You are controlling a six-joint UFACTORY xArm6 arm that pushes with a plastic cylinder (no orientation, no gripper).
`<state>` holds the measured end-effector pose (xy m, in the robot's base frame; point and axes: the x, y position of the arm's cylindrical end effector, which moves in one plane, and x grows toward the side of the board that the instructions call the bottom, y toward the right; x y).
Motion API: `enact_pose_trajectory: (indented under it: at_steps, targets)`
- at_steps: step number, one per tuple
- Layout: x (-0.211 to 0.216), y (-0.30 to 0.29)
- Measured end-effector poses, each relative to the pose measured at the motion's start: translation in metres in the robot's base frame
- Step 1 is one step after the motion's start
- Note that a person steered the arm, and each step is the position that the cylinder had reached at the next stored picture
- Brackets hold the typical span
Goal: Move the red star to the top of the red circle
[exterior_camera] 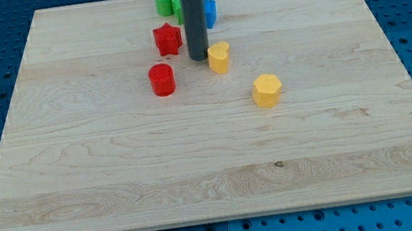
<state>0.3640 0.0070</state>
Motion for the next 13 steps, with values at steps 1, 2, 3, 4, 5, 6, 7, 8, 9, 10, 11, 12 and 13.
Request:
enact_pose_trajectory:
  at_steps: [1, 2, 3, 4, 5, 6, 7, 8, 9, 10, 11, 12, 13]
  targets:
    - [0.009, 0.028]
    - [0.038, 0.047]
    - [0.061, 0.065]
    - [0.058, 0.041]
    - [0.032, 0.011]
    - [-0.008, 0.006]
    - [-0.029, 0.01]
    - [-0.046, 0.01]
    - [-0.065, 0.01]
    - [-0.069, -0.003]
    - [-0.069, -0.031]
    - [-0.071, -0.045]
    - [-0.072, -0.052]
